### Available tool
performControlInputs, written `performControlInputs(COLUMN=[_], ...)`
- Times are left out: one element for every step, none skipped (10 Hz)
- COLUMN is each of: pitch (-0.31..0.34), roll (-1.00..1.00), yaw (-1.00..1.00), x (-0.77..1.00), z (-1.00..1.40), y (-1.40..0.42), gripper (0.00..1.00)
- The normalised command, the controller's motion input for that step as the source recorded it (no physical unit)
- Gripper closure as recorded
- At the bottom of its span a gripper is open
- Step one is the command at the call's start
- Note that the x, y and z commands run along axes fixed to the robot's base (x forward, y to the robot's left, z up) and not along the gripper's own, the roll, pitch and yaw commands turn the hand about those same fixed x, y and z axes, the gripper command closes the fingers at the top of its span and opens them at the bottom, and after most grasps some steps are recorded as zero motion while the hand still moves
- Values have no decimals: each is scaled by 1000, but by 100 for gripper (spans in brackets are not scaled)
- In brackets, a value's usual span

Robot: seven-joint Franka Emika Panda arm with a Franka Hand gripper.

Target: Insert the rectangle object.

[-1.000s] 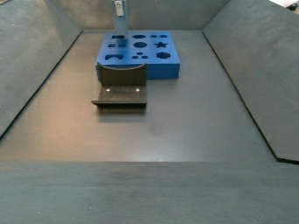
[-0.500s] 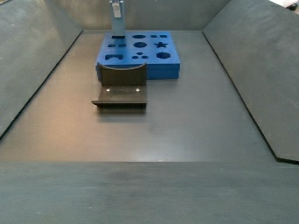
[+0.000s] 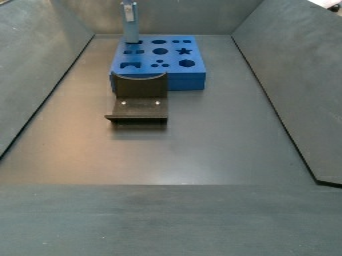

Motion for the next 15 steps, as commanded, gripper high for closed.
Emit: performControlInputs(pitch=[0,0,0,0,0,0,19,21,0,0,27,31,4,0,0], roll=[-50,-34,-74,-26,0,-26,-21,-11,0,63,83,49,-36,13,0], yaw=[-29,-3,0,-31,-43,0,0,-37,-120,-217,-231,-197,-137,-17,0], x=[0,-71,-277,-386,-334,-71,57,146,149,220,249,231,66,43,0], z=[0,-57,-140,-97,-29,0,-69,-220,-509,-560,-506,-391,-83,-66,0], y=[0,43,0,86,200,91,0,-20,-174,-226,-203,-146,-43,57,0], gripper=[100,100,100,100,100,100,100,100,100,100,100,100,100,100,100])
